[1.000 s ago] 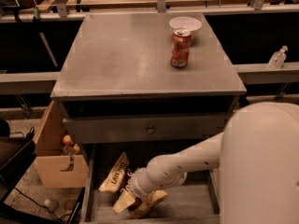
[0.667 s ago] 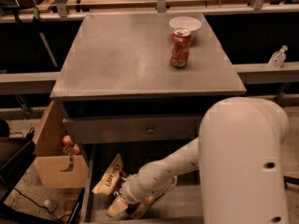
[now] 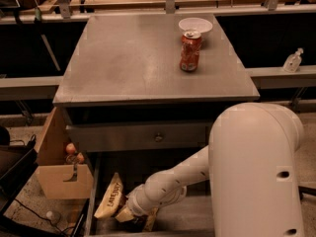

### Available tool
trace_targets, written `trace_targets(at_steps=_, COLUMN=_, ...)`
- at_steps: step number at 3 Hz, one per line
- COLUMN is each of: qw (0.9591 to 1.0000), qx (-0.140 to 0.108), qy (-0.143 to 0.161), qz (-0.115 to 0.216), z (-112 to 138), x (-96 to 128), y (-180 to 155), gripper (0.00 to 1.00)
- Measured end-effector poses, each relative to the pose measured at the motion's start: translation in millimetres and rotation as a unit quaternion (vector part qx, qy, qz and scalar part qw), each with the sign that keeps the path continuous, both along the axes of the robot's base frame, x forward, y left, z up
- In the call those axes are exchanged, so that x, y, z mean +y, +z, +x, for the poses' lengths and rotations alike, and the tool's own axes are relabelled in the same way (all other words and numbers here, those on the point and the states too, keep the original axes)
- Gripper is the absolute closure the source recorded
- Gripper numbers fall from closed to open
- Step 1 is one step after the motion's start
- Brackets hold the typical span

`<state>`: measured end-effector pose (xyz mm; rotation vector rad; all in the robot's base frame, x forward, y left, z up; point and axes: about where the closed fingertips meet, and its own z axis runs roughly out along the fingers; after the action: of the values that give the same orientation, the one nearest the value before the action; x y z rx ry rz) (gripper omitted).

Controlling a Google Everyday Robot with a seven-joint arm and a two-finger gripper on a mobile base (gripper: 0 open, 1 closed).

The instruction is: Pick brown chip bag from middle drawer and place on counter

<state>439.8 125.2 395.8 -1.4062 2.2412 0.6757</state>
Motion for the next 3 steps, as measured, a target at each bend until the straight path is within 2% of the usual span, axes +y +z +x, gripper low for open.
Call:
trace_targets(at_steps=1, qw=1.0, qx=0.001, qy=0.001, qz=0.0, z=-0.7, x=0.8, y=-0.4, gripper=0.88)
trace_targets(at_steps=2, qw=1.0, qx=0.001, qy=0.002, qz=0.0, z=-1.3, x=1.4, y=-0.8, gripper=1.0)
trace_targets(at_steps=3, qw=0.9997, qx=-0.007, qy=0.008, qz=0.021, z=-3.2, x=-3.0, y=20.8, gripper=1.0)
